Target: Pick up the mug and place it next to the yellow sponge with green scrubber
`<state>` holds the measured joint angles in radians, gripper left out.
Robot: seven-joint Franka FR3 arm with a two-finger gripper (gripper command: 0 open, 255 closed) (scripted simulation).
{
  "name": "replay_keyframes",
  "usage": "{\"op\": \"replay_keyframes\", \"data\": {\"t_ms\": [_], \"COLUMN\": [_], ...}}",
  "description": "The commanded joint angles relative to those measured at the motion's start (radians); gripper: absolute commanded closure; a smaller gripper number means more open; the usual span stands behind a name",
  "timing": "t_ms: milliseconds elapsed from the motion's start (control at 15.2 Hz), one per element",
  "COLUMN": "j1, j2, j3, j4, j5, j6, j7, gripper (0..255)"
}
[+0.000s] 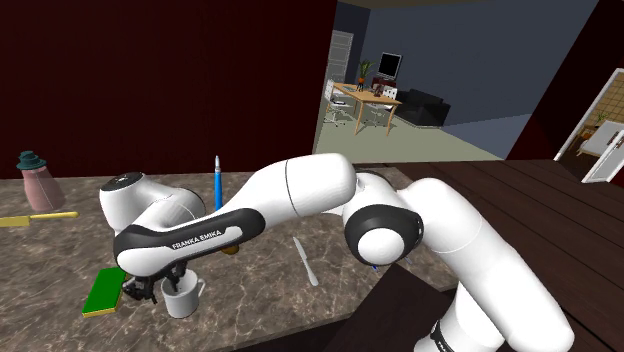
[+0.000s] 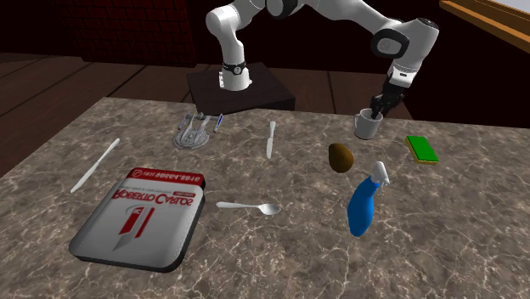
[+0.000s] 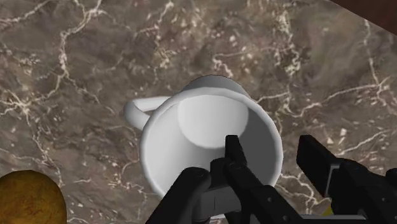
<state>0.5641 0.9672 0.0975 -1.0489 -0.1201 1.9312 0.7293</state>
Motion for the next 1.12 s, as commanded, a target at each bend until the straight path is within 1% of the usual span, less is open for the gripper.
{"op": "replay_keyframes", "data": {"t_ms": [0, 264, 528, 1056], "j1": [0.0, 0.0, 0.005, 0.005], "j2": [0.0, 0.0, -0.029, -0.029], "j3": [0.0, 0.0, 0.003, 0.003], "j4": [0.0, 0.0, 0.077, 0.077], "j5": [0.0, 0.0, 0.004, 0.004], "j6": [0.0, 0.0, -0.106, -0.105], "j7": [0.0, 0.0, -0.004, -0.004], "gripper": [0, 0, 0, 0]}}
